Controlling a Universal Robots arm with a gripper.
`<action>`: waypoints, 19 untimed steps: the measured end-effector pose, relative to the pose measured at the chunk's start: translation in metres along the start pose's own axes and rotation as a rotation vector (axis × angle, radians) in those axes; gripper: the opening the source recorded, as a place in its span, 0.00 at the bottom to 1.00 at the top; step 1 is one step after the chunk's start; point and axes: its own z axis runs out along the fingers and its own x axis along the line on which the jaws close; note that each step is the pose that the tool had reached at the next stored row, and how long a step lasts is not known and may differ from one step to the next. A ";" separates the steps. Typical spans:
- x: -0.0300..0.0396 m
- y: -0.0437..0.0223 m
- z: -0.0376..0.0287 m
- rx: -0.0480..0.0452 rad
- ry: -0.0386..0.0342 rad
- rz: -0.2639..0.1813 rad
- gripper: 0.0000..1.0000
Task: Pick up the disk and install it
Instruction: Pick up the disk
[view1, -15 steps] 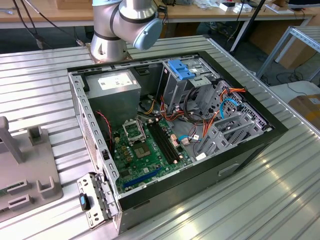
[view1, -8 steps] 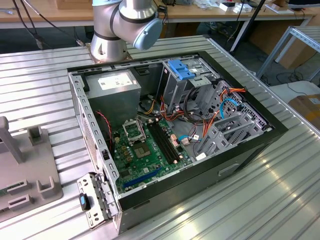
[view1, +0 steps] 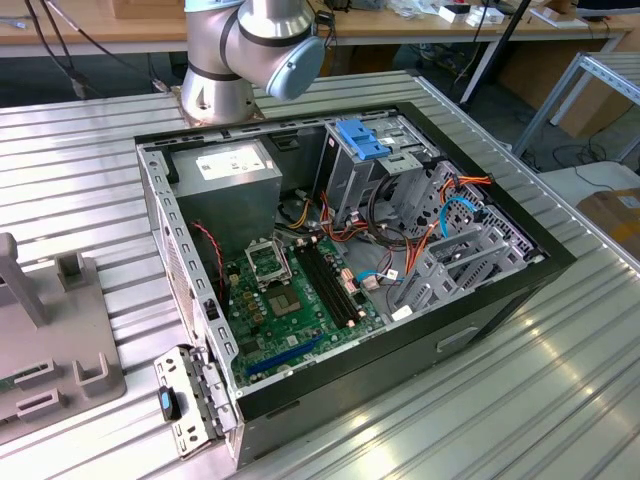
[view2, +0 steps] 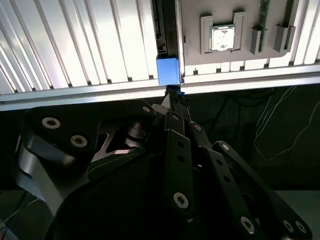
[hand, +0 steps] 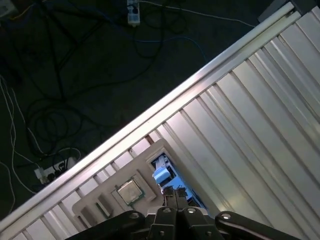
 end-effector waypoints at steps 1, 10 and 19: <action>0.0000 0.0001 0.0001 -0.0006 0.0006 -0.020 0.11; -0.0006 0.0004 0.0005 -0.0066 0.0100 -0.243 0.11; -0.0022 -0.0012 0.0010 -0.0094 0.0149 -0.363 0.11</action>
